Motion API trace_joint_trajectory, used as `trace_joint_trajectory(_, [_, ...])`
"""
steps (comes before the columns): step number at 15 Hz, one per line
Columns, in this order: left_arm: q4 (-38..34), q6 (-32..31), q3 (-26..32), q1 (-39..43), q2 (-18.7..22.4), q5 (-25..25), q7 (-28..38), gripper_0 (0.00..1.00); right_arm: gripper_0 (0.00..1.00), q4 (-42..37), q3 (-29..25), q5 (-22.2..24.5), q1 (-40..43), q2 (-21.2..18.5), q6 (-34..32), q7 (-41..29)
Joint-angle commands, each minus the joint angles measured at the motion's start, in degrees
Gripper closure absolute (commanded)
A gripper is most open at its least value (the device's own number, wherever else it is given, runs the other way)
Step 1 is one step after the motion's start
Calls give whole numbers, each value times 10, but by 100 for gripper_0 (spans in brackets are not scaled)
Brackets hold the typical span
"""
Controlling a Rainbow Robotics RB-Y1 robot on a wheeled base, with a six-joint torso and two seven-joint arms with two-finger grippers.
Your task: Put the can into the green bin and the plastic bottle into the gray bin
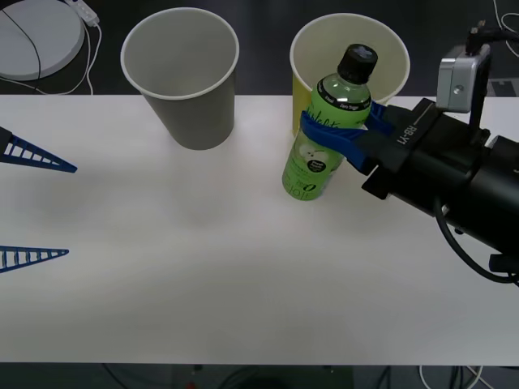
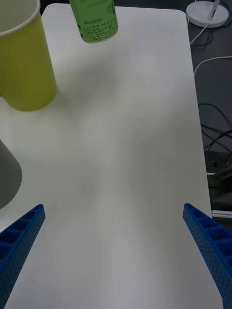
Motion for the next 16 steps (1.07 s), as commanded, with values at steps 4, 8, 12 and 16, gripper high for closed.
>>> trace_joint_trajectory(4, [0,0,0,0,0,0,0,0,100,-75,30,-146,-94,1,178,52])
trace_joint_trajectory(8, [0,0,0,0,0,0,0,0,100,-86,31,-258,-162,45,284,140])
trace_joint_trajectory(12, [0,0,0,0,0,0,0,0,100,-56,31,-325,-220,94,332,207])
trace_joint_trajectory(16, [0,0,0,0,0,0,0,0,100,2,33,-384,-275,135,343,272])
